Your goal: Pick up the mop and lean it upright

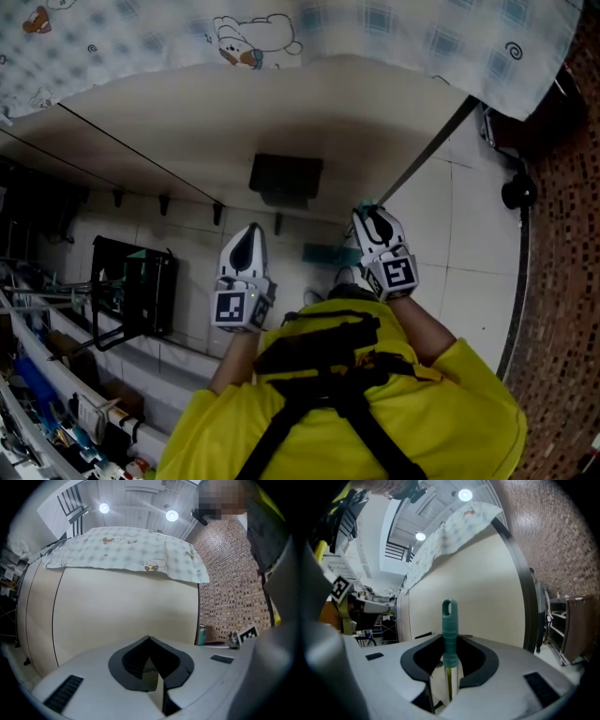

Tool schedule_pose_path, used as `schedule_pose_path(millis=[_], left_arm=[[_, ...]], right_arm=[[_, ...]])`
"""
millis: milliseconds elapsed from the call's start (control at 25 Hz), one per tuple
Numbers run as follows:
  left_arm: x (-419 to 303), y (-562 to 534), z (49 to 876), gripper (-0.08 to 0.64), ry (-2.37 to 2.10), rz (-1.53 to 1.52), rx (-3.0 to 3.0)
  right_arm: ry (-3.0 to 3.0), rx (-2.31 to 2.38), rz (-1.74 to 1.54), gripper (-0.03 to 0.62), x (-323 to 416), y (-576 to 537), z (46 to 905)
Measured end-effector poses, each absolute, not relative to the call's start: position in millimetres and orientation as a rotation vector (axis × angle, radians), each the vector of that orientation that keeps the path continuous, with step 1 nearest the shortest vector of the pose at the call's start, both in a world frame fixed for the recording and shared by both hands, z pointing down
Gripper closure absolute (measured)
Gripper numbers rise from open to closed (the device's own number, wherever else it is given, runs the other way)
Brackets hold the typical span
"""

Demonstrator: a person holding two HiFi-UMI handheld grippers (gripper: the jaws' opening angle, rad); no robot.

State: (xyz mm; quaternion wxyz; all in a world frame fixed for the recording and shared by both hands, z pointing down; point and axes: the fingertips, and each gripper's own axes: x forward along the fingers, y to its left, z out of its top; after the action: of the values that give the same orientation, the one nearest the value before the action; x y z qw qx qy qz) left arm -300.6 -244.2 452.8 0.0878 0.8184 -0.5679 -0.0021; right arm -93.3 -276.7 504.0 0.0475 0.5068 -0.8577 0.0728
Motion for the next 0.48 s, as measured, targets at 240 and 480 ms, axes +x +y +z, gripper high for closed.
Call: schedule_pose_path(millis=[240, 480], left_arm=[[-296, -236, 462, 0.558, -1.678, 0.035, 2.443], [-295, -236, 468, 0.558, -1.678, 0.066, 2.439]], right_arm=[[-2.508, 1.535, 0.306, 0.489, -86, -288, 604], [-2.44, 1.533, 0.342, 0.488, -82, -320, 652]])
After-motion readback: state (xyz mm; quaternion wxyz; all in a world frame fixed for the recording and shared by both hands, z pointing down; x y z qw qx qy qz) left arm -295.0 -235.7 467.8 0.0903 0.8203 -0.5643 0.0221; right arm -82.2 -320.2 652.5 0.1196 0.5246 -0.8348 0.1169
